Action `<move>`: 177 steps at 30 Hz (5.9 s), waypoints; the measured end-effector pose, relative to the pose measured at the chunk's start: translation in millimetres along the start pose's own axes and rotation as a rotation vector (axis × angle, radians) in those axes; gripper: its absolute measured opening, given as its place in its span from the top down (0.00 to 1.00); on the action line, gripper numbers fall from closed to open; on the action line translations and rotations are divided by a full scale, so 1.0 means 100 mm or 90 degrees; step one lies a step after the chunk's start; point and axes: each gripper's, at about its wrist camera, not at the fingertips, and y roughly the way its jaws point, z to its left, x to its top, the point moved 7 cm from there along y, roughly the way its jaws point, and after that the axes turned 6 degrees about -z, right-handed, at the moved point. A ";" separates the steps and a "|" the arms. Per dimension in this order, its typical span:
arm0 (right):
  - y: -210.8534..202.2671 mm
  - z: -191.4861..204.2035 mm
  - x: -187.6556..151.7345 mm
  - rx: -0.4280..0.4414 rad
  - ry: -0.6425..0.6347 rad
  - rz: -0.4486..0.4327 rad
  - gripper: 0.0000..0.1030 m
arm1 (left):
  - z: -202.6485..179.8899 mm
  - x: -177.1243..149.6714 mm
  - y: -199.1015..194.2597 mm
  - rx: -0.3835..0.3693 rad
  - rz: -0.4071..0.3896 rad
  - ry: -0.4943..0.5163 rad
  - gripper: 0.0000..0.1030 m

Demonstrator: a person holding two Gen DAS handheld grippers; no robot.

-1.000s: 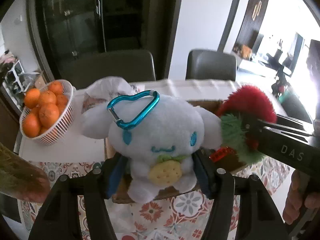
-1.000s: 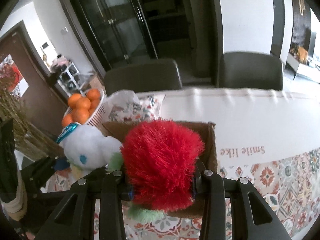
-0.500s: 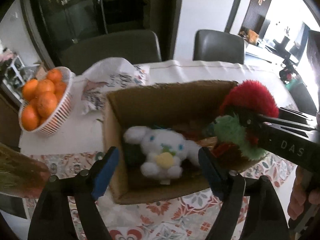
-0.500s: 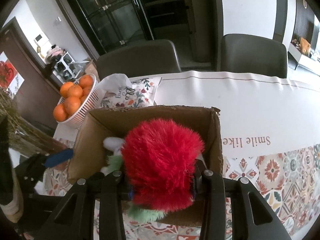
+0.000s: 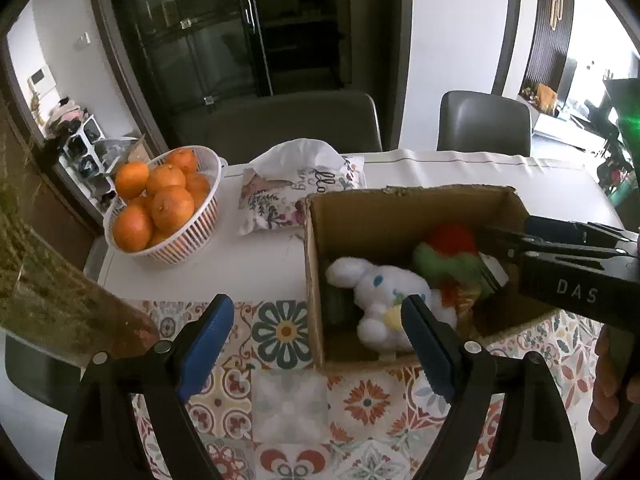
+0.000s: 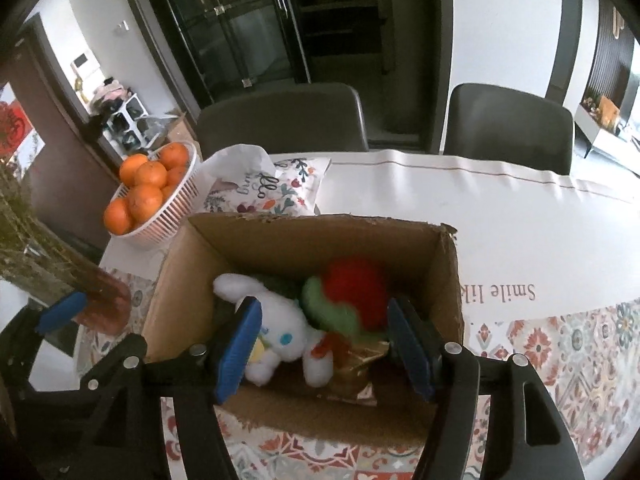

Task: Organize soft objects
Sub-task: 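Open both tools to drop the plush toys into the box, then withdraw both tools and move toward the red candy packet and yellow Minion toy, then grasp the red candy packet with the left tool while the right tool grasps the yellow Minion toy, then lift the candy packet and Minion toy and carry both into the box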

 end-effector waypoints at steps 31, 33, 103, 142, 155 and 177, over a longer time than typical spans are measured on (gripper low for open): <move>-1.34 0.09 -0.93 -0.042 -0.023 -0.079 0.35 | -0.24 -0.75 -1.17 -0.038 -0.077 -0.026 0.17; -1.37 0.08 -1.02 -0.047 -0.026 -0.074 0.35 | -0.26 -0.81 -1.18 -0.045 -0.071 -0.028 0.17; -0.61 0.06 -3.63 -0.033 0.183 0.195 0.35 | -1.51 -2.62 0.01 -0.236 0.269 0.150 0.31; -0.90 -0.48 -3.51 -0.145 0.203 0.098 0.56 | -1.44 -2.70 0.01 -0.249 0.202 0.128 0.75; -0.91 -0.51 -3.44 -0.109 0.214 0.069 0.73 | -1.36 -2.73 -0.16 -0.251 0.181 0.090 0.76; -1.21 -0.38 -2.94 -0.074 0.162 -0.018 0.73 | -1.15 -2.27 -0.65 -0.242 0.065 0.019 0.78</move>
